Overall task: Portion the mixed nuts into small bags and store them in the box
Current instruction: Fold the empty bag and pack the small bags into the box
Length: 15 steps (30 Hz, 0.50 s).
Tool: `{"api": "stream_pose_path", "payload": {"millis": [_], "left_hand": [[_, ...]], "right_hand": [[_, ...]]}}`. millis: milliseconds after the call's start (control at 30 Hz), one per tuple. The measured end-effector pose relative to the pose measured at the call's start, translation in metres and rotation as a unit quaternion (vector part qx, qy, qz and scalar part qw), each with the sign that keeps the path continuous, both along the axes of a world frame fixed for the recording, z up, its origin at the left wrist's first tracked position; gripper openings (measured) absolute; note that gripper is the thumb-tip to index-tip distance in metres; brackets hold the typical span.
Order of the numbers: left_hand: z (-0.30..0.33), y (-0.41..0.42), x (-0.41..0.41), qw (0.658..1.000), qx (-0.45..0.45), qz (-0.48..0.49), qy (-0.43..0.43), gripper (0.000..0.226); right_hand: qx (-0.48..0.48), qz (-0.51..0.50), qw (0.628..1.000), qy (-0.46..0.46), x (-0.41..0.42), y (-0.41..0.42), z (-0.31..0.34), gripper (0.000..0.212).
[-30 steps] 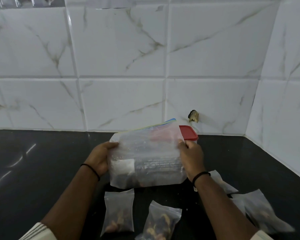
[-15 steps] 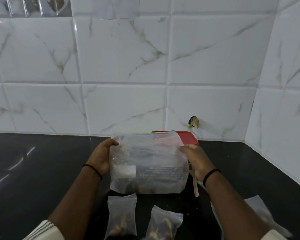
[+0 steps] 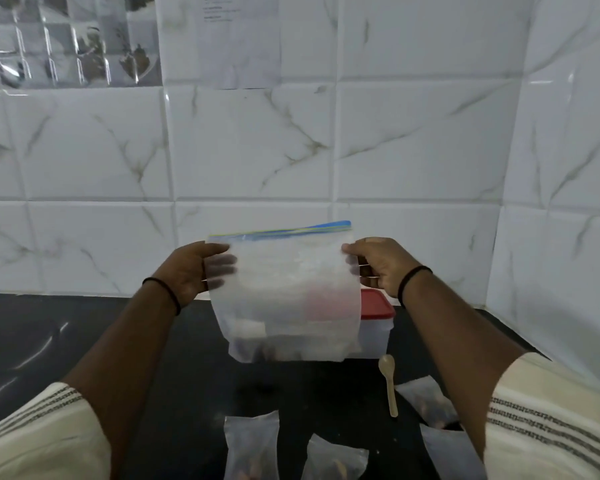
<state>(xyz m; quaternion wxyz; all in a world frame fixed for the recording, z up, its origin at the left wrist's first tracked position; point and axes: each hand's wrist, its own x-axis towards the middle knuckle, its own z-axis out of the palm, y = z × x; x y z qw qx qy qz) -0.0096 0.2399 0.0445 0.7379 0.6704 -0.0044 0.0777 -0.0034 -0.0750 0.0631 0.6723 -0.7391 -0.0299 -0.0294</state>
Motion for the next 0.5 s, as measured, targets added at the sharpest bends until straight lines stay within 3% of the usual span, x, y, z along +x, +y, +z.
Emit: {"api": "stream_pose_path", "payload": {"millis": [200, 500], "left_hand": [[-0.009, 0.024, -0.005, 0.998, 0.015, 0.056, 0.001, 0.007], [0.011, 0.044, 0.002, 0.982, 0.008, 0.160, -0.096, 0.012]], "right_hand": [[-0.114, 0.024, 0.993, -0.022, 0.010, 0.024, -0.001, 0.010], [-0.078, -0.040, 0.984, -0.152, 0.050, 0.075, 0.001, 0.020]]}}
